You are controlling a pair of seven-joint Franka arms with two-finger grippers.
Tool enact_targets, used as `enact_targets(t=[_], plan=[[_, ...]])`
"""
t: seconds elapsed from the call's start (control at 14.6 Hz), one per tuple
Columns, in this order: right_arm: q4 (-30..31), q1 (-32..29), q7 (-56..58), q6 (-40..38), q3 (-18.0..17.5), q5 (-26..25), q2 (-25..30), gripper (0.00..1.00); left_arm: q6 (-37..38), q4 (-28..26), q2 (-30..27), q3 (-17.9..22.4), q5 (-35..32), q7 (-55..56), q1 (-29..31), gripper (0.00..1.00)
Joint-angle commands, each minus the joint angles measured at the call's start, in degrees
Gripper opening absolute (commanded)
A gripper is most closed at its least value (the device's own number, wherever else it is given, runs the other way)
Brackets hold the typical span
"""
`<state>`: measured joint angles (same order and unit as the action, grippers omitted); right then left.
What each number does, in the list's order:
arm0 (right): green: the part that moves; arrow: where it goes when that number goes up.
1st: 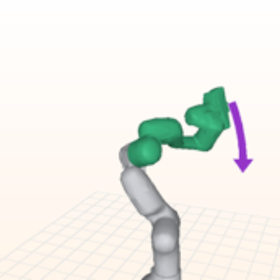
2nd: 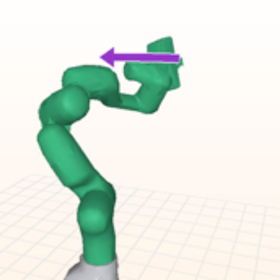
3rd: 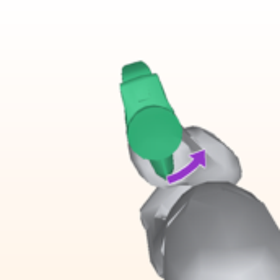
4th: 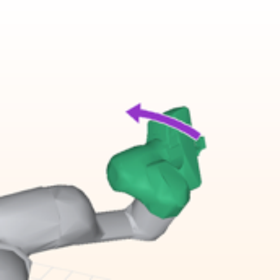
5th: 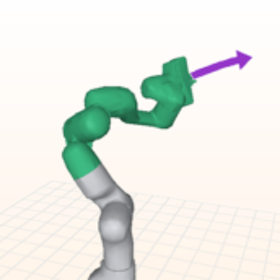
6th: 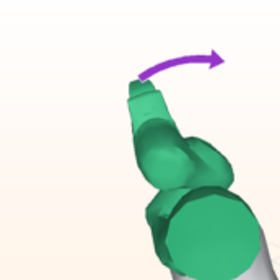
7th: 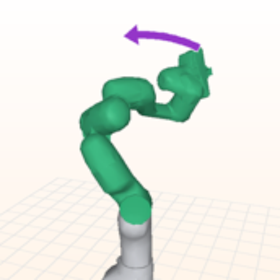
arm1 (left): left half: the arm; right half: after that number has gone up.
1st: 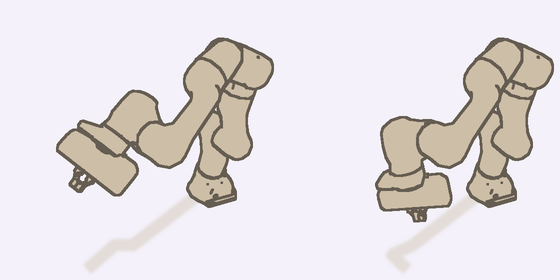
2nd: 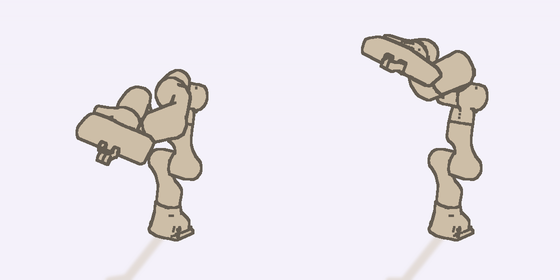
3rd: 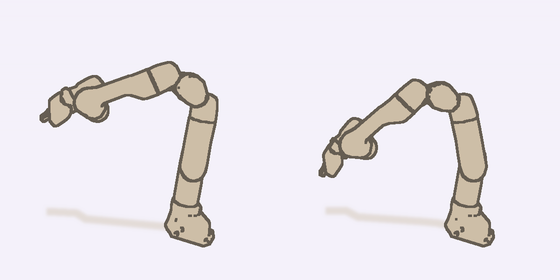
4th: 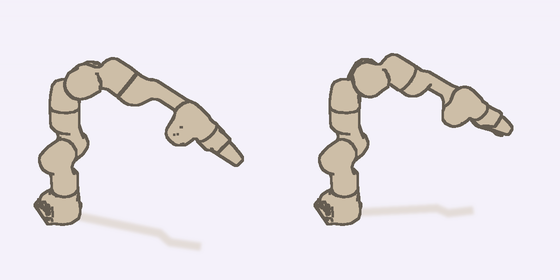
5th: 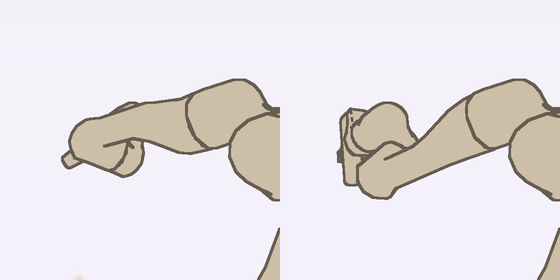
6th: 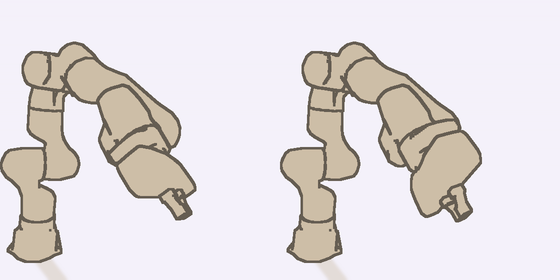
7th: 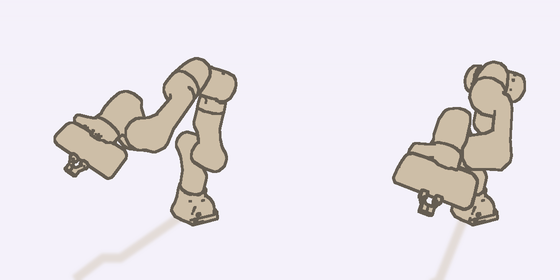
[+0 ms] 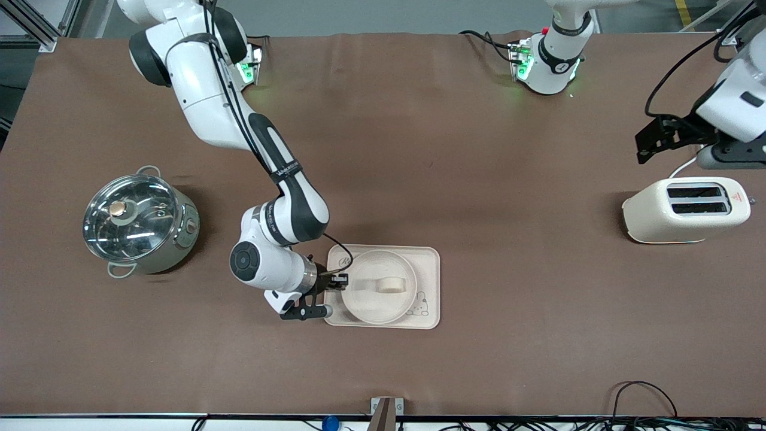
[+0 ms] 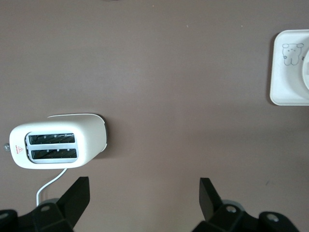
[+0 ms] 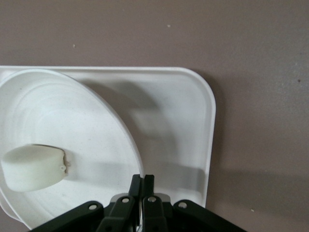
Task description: Place bun in plate and plate on tray
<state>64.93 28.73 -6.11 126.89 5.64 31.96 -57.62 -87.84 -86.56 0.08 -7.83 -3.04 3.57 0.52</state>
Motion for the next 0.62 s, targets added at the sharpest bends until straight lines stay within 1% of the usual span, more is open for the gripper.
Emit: enact_targets(t=[0.0, 0.07, 0.14, 0.27, 0.34, 0.41, 0.48, 0.55], plan=[[0.64, -0.34, -0.92, -0.15, -0.54, -1.11, 0.22, 0.02, 0.48, -3.70, -3.86, 2.38, 2.33, -2.26, -1.40, 1.00], [0.81, -0.34, -1.01, -0.33, -0.54, -1.11, 0.40, 0.05, 0.83, -4.05, -4.03, 2.38, 2.42, -2.17, -1.40, 1.00], [1.77, -0.34, -1.10, -0.42, -0.54, -1.02, 0.84, 0.18, 1.00, -4.31, -4.56, 2.30, 2.51, -1.91, -1.40, 1.00], [2.48, -0.69, -1.10, -0.68, -0.62, -0.32, 1.80, 0.53, 1.01, -6.33, -6.05, 1.51, 2.77, -1.29, -1.14, 1.00], [2.57, -0.69, -1.36, -1.38, -0.80, 0.03, 2.50, 0.64, 1.01, -6.95, -6.49, 0.72, 2.77, -1.20, -0.70, 1.00], [2.57, -0.52, -2.06, -1.47, -0.80, 0.47, 3.38, 0.79, 1.01, -7.30, -7.02, -0.33, 2.77, -1.20, 0.26, 1.00], [2.57, -0.51, -3.46, -1.47, -0.80, 0.73, 4.35, 0.91, 1.01, -7.48, -7.11, -0.77, 2.77, -1.20, 0.45, 1.00], [2.83, -0.95, -4.60, -1.82, -0.71, 0.65, 6.10, 1.00, 1.01, -7.39, -7.20, -0.95, 2.77, -1.20, 0.45, 1.00]])
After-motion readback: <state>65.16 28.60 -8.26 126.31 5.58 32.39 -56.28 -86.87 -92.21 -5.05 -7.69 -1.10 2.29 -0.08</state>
